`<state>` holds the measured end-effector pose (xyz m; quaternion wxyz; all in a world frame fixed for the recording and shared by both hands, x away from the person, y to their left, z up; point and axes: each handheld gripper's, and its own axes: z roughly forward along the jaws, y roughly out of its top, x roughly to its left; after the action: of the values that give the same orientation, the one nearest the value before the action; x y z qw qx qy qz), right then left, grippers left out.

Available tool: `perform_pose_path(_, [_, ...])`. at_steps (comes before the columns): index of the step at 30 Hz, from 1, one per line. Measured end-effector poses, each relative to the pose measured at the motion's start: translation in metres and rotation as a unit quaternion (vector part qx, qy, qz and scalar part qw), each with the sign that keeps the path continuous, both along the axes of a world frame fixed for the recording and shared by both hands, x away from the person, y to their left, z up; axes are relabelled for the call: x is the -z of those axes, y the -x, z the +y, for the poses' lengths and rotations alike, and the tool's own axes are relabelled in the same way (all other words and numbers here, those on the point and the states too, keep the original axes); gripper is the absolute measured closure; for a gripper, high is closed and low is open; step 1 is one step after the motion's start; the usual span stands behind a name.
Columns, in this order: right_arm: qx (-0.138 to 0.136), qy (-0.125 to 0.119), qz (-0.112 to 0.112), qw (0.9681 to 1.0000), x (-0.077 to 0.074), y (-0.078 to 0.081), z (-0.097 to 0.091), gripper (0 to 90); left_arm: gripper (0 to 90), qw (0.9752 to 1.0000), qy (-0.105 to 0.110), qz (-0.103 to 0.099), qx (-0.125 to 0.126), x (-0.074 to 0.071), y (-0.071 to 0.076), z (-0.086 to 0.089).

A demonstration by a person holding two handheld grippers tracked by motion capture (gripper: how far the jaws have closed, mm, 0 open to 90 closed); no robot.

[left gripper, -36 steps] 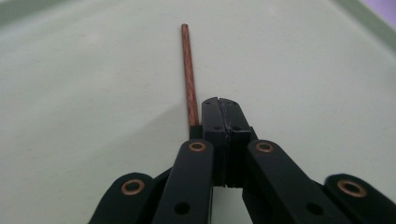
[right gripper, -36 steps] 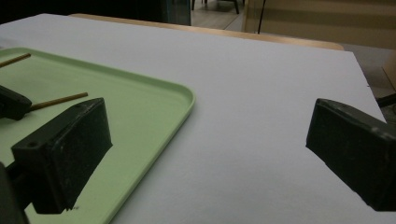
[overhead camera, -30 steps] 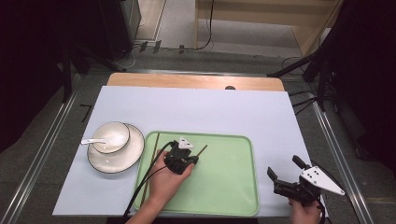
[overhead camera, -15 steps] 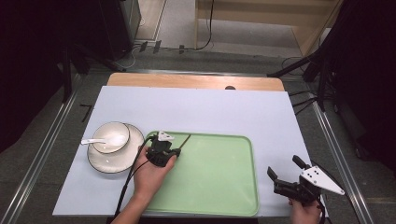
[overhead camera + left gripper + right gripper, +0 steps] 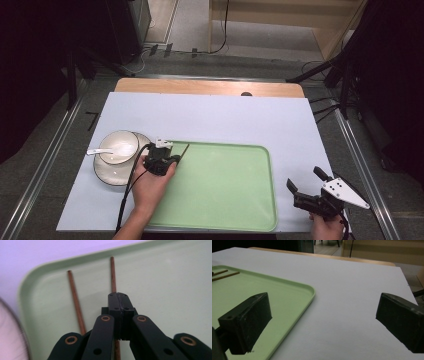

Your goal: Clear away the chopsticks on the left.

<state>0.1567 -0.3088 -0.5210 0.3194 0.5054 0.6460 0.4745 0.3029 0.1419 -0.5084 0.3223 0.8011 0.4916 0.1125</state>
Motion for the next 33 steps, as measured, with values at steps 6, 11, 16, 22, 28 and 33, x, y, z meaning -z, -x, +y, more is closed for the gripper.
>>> perform_pose_path(6, [0.0,0.0,0.001,1.0,0.0,0.0,0.0,0.0,90.0,0.9997,0.018,-0.005,-0.018,0.002,0.005,0.017])
perform_pose_path(11, [-0.002,0.001,0.0,1.0,0.0,-0.002,0.002,0.0,90.0,0.9995,0.021,-0.018,0.017,-0.003,0.005,0.001])
perform_pose_path(16, [-0.003,0.001,0.002,1.0,0.0,-0.001,0.003,0.0,90.0,0.9995,0.004,-0.018,0.026,0.0,-0.006,-0.016])
perform_pose_path(22, [-0.003,-0.002,0.002,1.0,0.001,-0.002,0.001,0.0,90.0,0.9998,-0.006,-0.011,0.017,0.007,-0.014,-0.014])
perform_pose_path(28, [-0.004,0.0,0.001,1.0,0.001,-0.002,0.001,0.0,90.0,0.9999,-0.005,-0.011,0.003,0.004,-0.016,-0.006])
perform_pose_path(33, [-0.003,0.0,0.001,1.0,0.001,-0.002,0.001,0.0,90.0,0.9998,-0.015,-0.011,-0.008,0.003,-0.014,-0.004])
